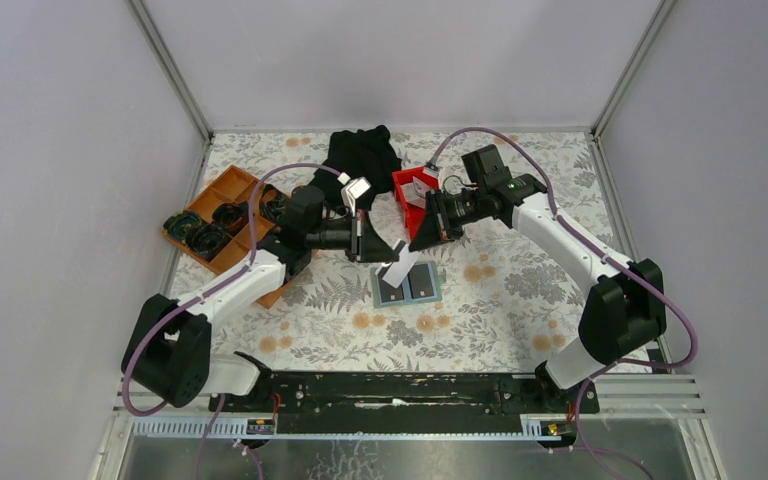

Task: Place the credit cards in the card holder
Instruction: Pick up the credit card from the storage box.

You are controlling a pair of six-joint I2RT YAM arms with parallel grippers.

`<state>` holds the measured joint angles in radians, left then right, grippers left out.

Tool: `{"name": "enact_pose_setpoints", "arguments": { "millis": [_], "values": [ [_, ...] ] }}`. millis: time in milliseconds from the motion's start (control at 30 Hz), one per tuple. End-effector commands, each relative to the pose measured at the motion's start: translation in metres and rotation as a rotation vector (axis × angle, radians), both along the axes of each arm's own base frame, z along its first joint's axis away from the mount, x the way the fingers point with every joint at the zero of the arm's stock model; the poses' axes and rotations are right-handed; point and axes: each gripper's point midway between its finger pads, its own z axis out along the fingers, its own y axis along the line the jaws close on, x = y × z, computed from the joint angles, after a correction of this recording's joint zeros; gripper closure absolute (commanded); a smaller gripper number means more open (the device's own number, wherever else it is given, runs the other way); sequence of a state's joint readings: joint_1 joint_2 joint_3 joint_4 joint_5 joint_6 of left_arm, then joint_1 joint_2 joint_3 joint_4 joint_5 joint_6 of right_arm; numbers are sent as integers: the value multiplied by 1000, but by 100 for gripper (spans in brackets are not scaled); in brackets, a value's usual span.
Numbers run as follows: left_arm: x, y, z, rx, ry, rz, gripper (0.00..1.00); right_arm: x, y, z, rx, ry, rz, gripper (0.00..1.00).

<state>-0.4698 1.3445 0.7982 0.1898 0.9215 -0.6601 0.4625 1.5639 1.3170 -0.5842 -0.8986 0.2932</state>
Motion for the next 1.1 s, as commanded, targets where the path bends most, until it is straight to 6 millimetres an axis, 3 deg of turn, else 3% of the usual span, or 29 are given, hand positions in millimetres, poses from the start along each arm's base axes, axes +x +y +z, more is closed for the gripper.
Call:
{"name": "enact_pose_setpoints", "arguments": {
  "millis": [0, 67, 133, 267, 300, 700, 1067],
  "values": [
    [-2, 2, 1, -19, -19, -11, 100, 1, 11, 20, 97, -9, 32, 100],
    [-2, 2, -1, -18, -12, -9, 100, 2, 11, 21, 105, -10, 35, 98],
    [0, 2, -2, -24, -3, -1, 100, 5, 10, 22, 104, -20, 24, 80],
    [7, 2, 0, -35, 4, 36, 100, 13, 3, 23, 68, -86, -43, 58],
    [10, 2, 0, -37, 7, 54, 100, 14, 1, 22, 57, -101, -61, 57],
    [58, 15, 3, -67, 95, 413, 100, 23, -16, -8, 5, -150, -277, 54],
    [68, 28, 0, -174, 228, 594, 100, 30, -6, -17, 77, -112, -325, 55]
  ]
}}
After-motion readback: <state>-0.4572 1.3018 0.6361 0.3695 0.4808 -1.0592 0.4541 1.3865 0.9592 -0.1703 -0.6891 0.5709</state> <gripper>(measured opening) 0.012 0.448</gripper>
